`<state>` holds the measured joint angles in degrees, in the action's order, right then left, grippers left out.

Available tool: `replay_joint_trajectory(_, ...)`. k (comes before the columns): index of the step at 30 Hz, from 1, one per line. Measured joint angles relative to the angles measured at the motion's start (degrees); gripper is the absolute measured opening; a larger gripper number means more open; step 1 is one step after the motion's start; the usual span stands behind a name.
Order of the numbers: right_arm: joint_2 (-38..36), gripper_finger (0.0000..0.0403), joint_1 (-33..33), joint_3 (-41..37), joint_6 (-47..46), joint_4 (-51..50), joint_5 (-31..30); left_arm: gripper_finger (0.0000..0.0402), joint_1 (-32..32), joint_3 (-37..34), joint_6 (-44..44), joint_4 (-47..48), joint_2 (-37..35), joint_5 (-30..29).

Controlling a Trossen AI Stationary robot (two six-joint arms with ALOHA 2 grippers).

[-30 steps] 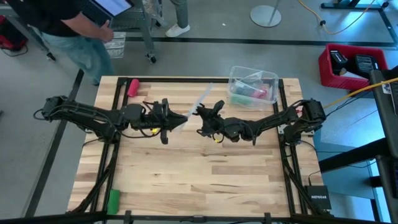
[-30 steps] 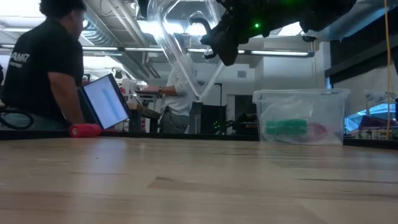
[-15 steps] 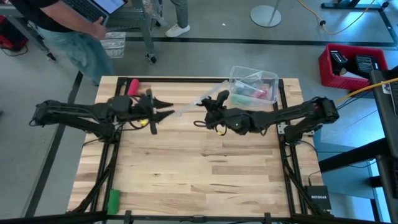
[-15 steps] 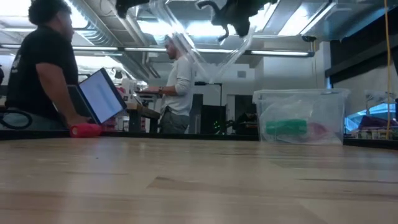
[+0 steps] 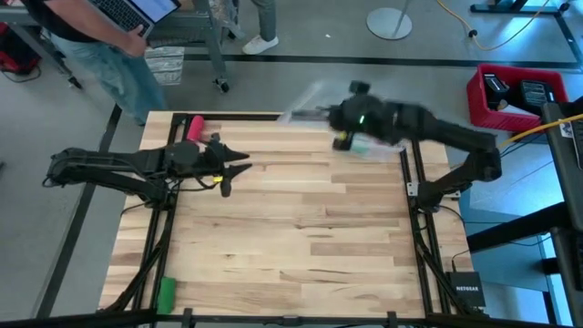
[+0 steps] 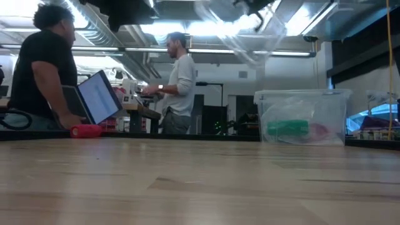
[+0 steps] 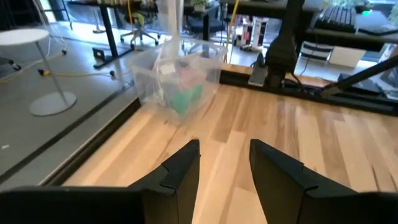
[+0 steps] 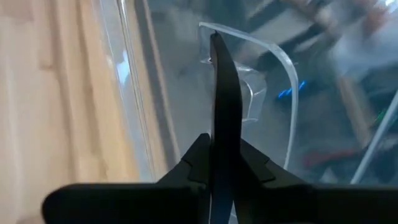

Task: Roll bandage
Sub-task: Close the transparent container

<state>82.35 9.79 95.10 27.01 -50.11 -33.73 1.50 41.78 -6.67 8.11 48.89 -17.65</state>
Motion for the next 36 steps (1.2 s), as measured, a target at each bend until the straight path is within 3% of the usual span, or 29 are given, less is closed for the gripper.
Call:
replay_joint_trajectory(5, 0.0, 0.0034, 12.0, 7.8, -3.9, -15.2, 10.7, 0.0132, 0.0, 0.0, -0.1, 0.4, 2.1, 0.0)
replay_joint_trajectory(10, 0.2, 0.0034, 24.0, 8.7, -2.5, -23.2, 26.8, 0.0132, 0.0, 0.0, 0.7, -0.3, 4.5, 0.0)
replay_joint_trajectory(12, 0.9, 0.0034, 26.9, 8.7, -1.2, -25.4, 29.9, 0.0132, 0.0, 0.0, 0.7, -0.5, 5.5, 0.0)
replay_joint_trajectory(20, 6.8, 0.0034, 33.3, 8.7, 1.3, -40.4, 30.4, 0.0131, 0.0, 0.0, 1.4, -1.6, 7.7, 0.1)
replay_joint_trajectory(28, 11.8, 0.0034, 36.3, 8.6, 8.4, -39.8, 28.3, 0.0131, 0.0, 0.0, 2.8, -4.8, 8.4, 0.0)
replay_joint_trajectory(36, 15.7, 0.0034, 36.4, 8.6, 9.4, -38.8, 23.8, 0.0131, 0.0, 0.0, 3.6, -4.8, 8.4, 0.0)
